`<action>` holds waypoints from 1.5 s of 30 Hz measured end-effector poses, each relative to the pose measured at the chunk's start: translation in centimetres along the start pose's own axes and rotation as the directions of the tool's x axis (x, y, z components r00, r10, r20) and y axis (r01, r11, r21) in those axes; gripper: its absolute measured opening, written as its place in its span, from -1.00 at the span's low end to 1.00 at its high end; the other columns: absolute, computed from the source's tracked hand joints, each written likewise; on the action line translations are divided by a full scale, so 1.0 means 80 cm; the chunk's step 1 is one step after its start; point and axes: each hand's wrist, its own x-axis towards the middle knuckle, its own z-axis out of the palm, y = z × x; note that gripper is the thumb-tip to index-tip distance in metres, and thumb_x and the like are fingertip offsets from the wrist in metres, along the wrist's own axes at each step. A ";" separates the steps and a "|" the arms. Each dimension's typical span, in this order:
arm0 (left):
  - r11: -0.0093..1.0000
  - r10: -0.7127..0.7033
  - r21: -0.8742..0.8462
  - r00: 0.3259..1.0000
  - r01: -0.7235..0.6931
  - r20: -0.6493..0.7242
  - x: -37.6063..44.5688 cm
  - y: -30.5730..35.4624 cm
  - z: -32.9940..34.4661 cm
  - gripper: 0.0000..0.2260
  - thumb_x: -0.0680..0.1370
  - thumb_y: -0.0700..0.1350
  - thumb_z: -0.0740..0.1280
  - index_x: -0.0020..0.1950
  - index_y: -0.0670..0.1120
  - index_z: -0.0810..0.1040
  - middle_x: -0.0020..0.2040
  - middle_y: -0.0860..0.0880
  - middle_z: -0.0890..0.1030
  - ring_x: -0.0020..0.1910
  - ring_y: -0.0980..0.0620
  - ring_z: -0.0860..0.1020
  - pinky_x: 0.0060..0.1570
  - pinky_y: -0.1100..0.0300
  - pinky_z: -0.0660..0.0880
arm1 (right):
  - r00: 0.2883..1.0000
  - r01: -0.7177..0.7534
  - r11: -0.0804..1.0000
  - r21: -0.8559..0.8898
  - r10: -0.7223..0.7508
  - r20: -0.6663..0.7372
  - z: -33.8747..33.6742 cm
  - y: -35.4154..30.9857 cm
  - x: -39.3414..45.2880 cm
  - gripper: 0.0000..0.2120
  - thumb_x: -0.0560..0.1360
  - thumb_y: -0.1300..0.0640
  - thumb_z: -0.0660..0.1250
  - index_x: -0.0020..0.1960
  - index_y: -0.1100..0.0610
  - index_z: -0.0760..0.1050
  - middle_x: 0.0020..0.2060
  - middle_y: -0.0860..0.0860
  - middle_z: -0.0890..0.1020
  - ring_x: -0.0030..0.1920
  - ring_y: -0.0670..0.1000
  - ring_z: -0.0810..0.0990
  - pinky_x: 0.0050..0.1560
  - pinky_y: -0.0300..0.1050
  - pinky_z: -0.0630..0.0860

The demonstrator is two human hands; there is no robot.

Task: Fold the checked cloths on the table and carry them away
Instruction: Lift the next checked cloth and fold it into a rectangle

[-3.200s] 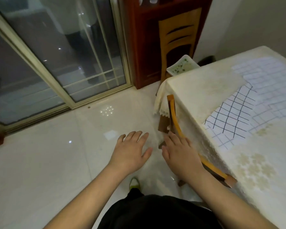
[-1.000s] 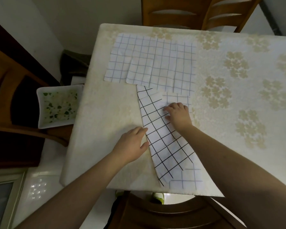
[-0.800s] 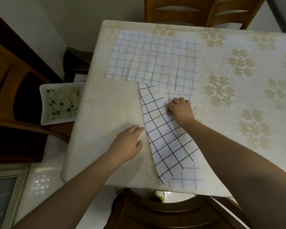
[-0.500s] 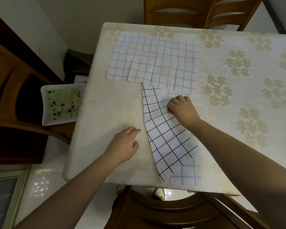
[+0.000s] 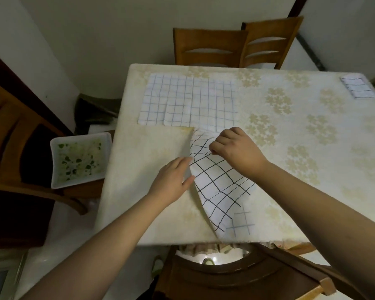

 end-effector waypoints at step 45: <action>0.719 -0.233 -0.467 0.811 0.515 0.536 0.015 -0.021 -0.020 -0.72 0.58 0.03 0.36 0.13 -0.15 0.62 0.04 0.07 0.64 0.12 0.07 0.54 0.23 0.14 0.33 | 0.626 -0.735 0.468 0.491 0.747 0.224 -0.039 0.067 -0.066 -0.68 0.59 0.08 0.30 0.33 0.10 0.47 0.19 0.04 0.60 0.14 0.06 0.56 0.13 -0.10 0.44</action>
